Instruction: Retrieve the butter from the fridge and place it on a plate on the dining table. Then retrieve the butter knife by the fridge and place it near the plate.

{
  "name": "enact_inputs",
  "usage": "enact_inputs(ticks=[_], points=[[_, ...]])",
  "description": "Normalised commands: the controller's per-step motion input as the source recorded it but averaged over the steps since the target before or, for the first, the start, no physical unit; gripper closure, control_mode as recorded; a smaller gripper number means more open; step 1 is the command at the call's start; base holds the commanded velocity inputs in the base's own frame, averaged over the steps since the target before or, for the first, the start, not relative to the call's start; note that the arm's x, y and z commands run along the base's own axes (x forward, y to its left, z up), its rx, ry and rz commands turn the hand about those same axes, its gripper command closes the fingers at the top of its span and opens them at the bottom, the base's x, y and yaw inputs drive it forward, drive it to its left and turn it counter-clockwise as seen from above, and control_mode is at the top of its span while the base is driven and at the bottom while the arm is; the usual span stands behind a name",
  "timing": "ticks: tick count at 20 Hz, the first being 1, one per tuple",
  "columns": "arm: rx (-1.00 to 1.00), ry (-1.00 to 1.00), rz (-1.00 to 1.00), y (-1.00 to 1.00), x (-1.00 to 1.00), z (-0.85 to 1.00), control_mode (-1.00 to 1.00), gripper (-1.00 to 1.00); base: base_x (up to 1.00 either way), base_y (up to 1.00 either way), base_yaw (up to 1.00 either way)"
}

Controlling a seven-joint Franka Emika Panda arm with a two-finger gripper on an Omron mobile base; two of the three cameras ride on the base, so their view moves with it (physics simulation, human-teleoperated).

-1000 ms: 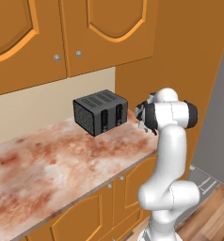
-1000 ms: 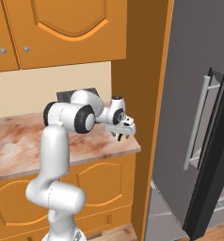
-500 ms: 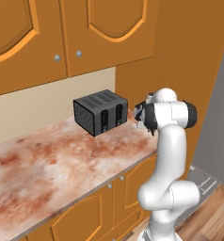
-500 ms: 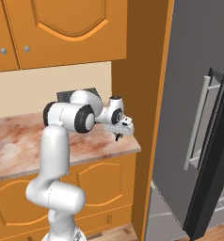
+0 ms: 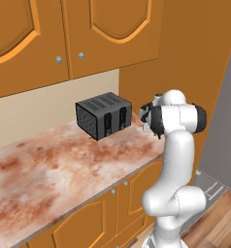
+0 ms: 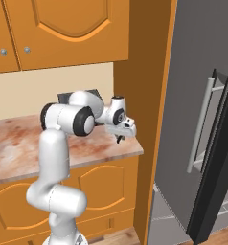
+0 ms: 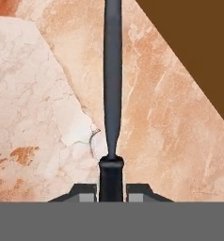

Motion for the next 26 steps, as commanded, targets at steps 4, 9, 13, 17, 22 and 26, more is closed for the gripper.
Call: enact_inputs(ticks=[4, 9, 13, 17, 22, 26], points=[[0.0, 0.06, 0.0, 0.01, -0.96, 0.86, -1.0, 1.0, 0.0, 0.0, 0.0], [0.06, 0.04, 0.01, 0.05, -0.83, 1.0, -1.0, 1.0, 0.0, 0.0, 0.0], [0.07, -0.07, 0.05, 0.12, -0.99, 0.66, -1.0, 1.0, 0.0, 0.0, 0.0], [-0.06, -0.24, 0.07, 0.52, -0.68, 0.31, -1.0, 1.0, 0.0, 0.0, 0.0], [-0.02, -0.23, 0.04, 0.39, -0.76, 0.45, -1.0, 1.0, 0.0, 0.0, 0.0], [-0.02, 0.0, 0.0, 0.29, -0.79, 0.41, -1.0, 1.0, 0.0, 0.0, 0.0]])
